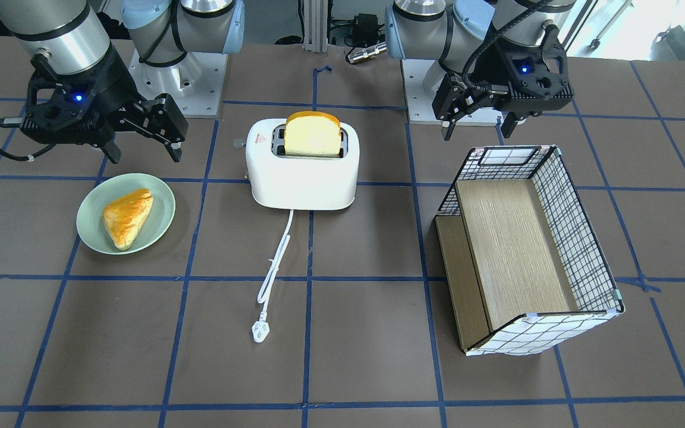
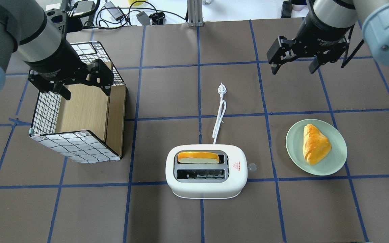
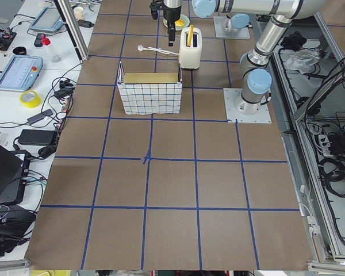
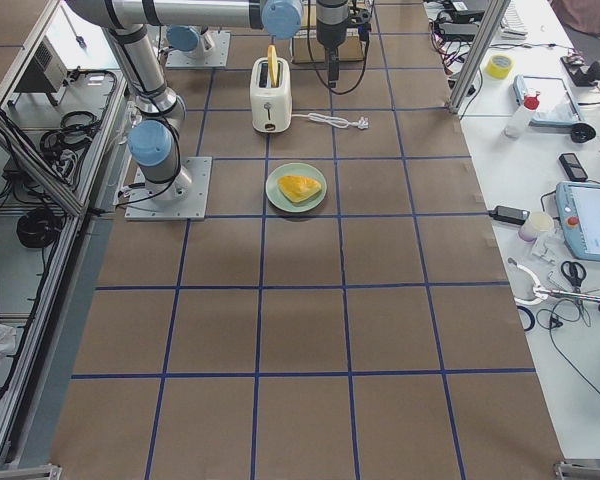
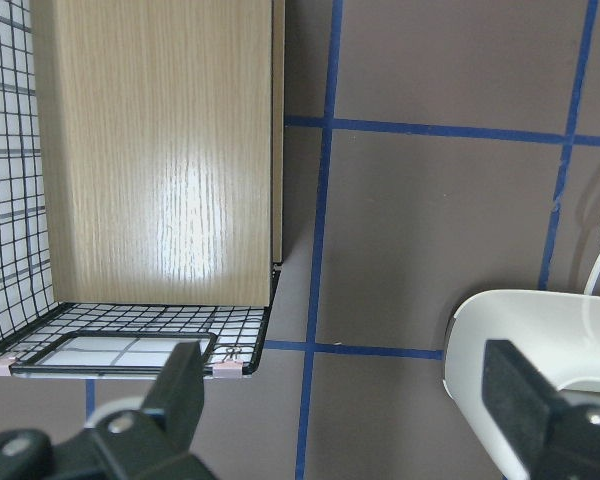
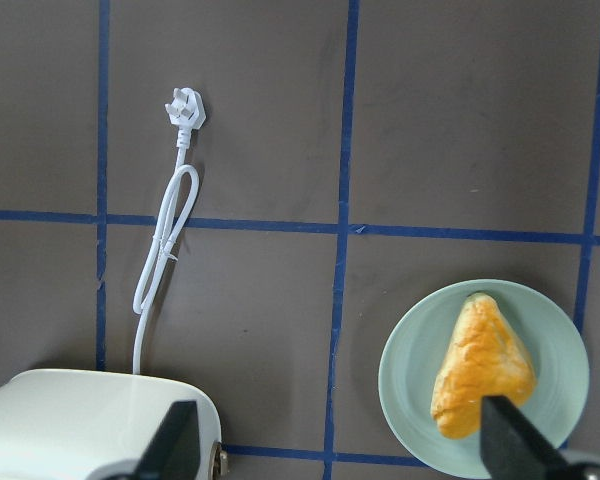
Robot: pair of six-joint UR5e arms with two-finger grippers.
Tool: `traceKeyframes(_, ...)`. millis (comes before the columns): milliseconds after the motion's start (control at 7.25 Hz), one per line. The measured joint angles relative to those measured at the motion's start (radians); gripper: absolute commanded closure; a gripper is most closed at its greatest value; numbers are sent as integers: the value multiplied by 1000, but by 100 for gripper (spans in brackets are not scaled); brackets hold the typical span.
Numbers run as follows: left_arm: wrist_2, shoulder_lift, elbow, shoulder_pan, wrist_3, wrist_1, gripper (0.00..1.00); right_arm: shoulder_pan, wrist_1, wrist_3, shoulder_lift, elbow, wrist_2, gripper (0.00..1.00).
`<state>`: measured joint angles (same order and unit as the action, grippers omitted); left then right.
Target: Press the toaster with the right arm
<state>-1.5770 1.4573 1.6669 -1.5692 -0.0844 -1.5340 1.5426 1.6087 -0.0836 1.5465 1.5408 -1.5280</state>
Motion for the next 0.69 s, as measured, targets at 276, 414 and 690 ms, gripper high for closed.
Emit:
traceKeyframes(276, 0, 0, 0, 0, 0, 0, 0, -1, -133, -28, -69, -130, -58, 0)
traceKeyframes(414, 0, 0, 0, 0, 0, 0, 0, -1, -150, -30, -83, -154, -69, 0)
traceKeyframes(690, 0, 0, 0, 0, 0, 0, 0, 4, -126, 9, -91, -163, -73, 1)
